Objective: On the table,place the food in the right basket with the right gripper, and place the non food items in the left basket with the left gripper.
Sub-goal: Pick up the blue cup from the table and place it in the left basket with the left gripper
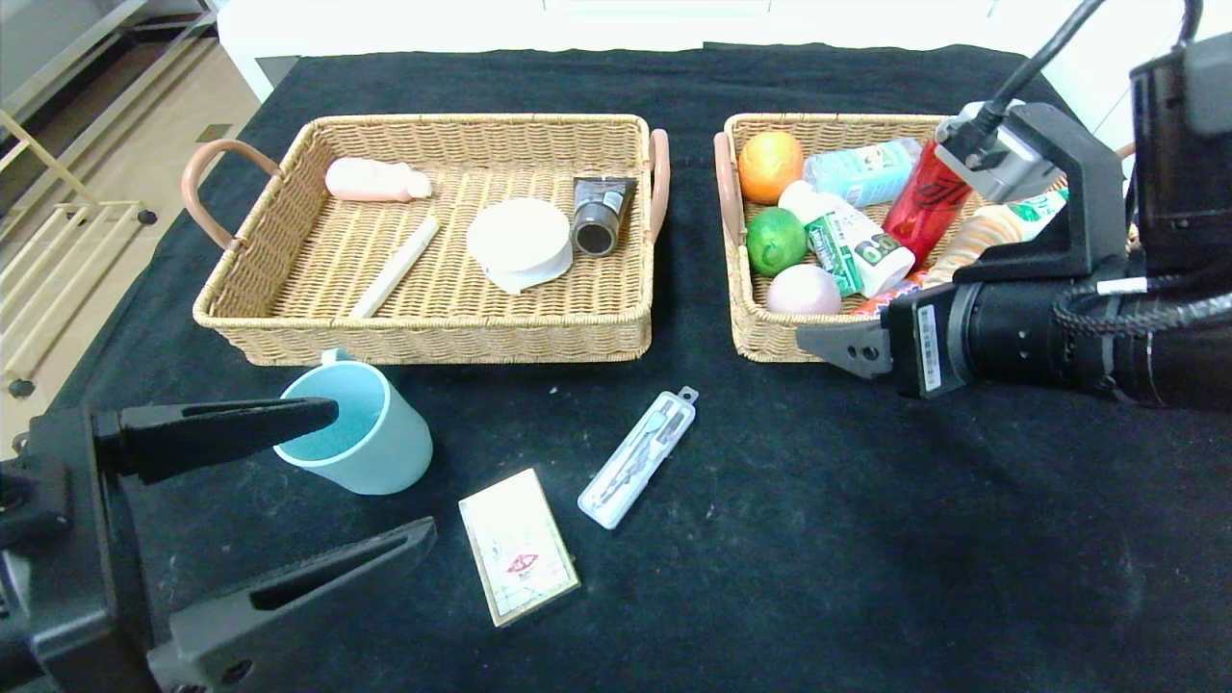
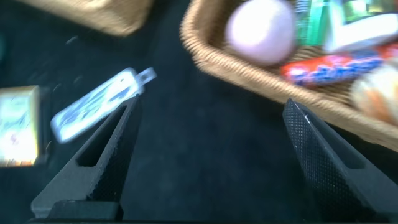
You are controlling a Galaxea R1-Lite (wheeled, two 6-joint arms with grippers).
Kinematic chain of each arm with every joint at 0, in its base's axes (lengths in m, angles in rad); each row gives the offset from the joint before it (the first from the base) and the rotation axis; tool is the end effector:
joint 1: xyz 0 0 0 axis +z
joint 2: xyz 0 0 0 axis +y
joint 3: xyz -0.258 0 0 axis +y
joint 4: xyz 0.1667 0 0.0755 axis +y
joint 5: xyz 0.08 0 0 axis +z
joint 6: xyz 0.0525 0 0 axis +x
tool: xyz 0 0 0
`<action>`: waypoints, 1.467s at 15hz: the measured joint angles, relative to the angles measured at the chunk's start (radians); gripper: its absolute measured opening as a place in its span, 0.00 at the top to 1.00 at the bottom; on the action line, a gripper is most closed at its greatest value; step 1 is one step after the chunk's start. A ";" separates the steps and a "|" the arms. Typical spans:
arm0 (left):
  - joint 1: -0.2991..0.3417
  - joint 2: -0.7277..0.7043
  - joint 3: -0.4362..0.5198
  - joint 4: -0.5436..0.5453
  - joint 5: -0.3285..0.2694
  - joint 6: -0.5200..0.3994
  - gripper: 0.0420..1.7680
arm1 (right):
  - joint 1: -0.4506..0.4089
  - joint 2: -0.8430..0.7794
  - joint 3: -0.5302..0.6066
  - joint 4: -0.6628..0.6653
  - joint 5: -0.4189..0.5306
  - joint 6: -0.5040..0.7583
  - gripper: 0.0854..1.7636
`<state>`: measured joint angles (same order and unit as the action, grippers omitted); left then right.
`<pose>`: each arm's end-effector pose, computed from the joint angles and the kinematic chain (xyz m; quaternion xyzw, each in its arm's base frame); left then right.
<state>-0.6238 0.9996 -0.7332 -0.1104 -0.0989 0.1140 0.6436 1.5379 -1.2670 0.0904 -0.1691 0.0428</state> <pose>0.1365 -0.1046 0.2254 0.0733 0.0551 -0.3562 0.9299 0.2418 0.1703 0.2394 -0.0505 0.1699 0.2276 0.9575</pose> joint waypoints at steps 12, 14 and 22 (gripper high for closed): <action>0.036 0.066 -0.275 0.453 0.105 0.000 0.03 | -0.222 -0.186 0.645 -0.680 0.573 -0.123 0.04; 0.048 0.104 -0.334 0.513 0.141 0.001 0.03 | -0.239 -0.215 0.655 -0.680 0.579 -0.126 0.04; 0.089 0.357 -0.549 0.643 0.259 0.001 0.03 | -0.345 -0.272 0.659 -0.679 0.690 -0.122 0.04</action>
<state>-0.5345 1.3562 -1.2821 0.5323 0.1600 0.1149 0.2983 1.2662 -0.6079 -0.5883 0.5204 -0.0791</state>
